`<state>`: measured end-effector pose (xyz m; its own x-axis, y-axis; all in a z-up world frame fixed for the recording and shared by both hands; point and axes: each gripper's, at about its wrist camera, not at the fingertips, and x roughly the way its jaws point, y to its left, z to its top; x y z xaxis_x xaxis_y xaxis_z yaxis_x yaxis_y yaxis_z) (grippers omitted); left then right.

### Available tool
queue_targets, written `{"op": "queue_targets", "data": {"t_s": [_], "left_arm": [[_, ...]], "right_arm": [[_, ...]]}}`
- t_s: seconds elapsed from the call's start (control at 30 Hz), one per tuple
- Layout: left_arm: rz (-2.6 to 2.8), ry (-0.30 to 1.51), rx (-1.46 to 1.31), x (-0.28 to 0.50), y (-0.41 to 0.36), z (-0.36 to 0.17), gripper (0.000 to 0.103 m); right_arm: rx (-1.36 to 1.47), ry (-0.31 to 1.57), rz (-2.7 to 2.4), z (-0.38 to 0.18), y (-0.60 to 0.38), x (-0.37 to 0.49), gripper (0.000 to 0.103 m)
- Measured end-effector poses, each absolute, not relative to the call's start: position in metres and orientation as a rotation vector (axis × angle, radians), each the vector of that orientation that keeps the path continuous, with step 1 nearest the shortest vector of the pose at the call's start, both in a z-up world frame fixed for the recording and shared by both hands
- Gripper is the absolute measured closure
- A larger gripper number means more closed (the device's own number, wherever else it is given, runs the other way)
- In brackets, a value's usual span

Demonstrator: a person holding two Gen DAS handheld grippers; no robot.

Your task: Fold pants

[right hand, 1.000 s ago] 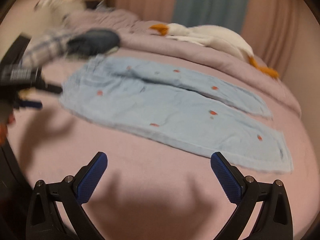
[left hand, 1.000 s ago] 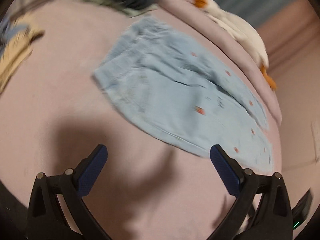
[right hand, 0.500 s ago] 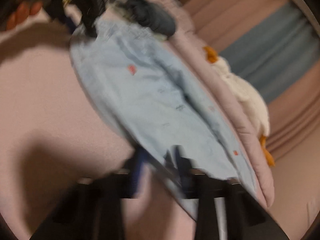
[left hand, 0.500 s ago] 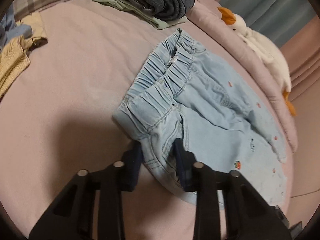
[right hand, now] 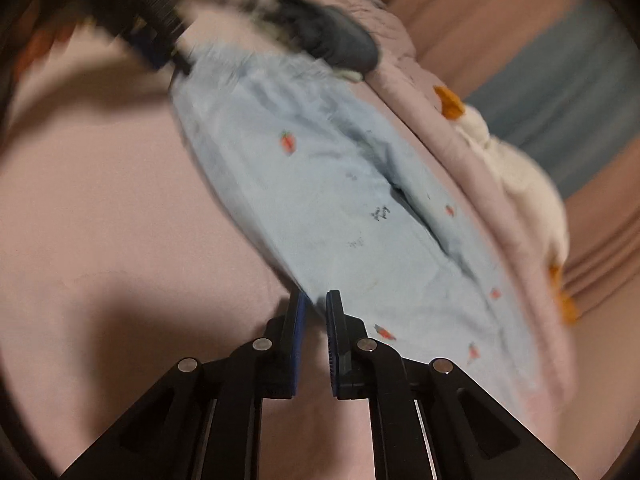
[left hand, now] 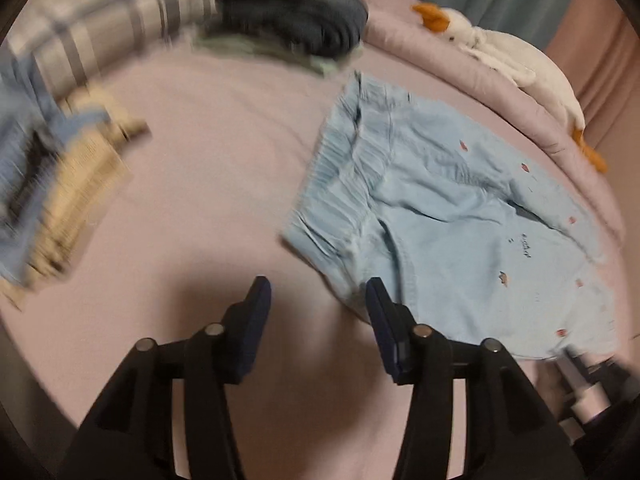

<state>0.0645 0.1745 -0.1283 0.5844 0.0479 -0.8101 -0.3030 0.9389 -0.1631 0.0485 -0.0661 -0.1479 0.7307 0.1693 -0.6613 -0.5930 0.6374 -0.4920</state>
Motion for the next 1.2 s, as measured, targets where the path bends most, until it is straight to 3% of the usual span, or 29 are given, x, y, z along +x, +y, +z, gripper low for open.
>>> {"op": "queue_targets", "data": {"t_s": [0.17, 0.3, 0.33, 0.53, 0.57, 0.63, 0.67, 0.7, 0.9, 1.07, 1.2], "left_arm": [[0.067, 0.860, -0.181, 0.087, 0.148, -0.117, 0.053], [-0.006, 1.074, 0.006, 0.110, 0.127, -0.165, 0.055], [-0.038, 1.028, 0.031, 0.103, 0.129, -0.166, 0.054], [-0.141, 1.020, -0.021, 0.128, 0.158, -0.138, 0.052], [-0.134, 0.990, -0.003, 0.140, 0.161, -0.130, 0.045], [-0.124, 0.927, 0.032, 0.173, 0.161, -0.116, 0.031], [-0.121, 0.909, 0.038, 0.187, 0.162, -0.112, 0.031], [-0.122, 0.900, 0.041, 0.202, 0.162, -0.109, 0.031], [-0.169, 0.959, 0.088, 0.309, 0.170, -0.109, 0.032], [-0.241, 1.030, 0.199, 0.350, 0.170, -0.120, 0.034], [-0.322, 1.191, 0.250, 0.376, 0.176, -0.149, 0.038]], "right_arm": [[-0.561, 0.695, 0.386, -0.132, -0.101, 0.090, 0.096], [-0.548, 0.879, 0.396, -0.168, -0.114, 0.106, 0.096], [-0.589, 0.853, 0.421, -0.168, -0.114, 0.096, 0.096], [-0.520, 0.931, 0.548, -0.139, -0.132, 0.112, 0.095], [-0.489, 0.903, 0.558, -0.127, -0.135, 0.125, 0.090], [-0.447, 0.845, 0.559, -0.108, -0.137, 0.158, 0.065], [-0.439, 0.816, 0.562, -0.102, -0.136, 0.175, 0.048], [-0.434, 0.783, 0.566, -0.096, -0.134, 0.200, 0.044], [-0.454, 0.808, 0.547, -0.097, -0.123, 0.318, 0.044], [-0.561, 0.858, 0.556, -0.113, -0.110, 0.390, 0.044], [-0.674, 0.974, 0.594, -0.147, -0.106, 0.421, 0.044]]}}
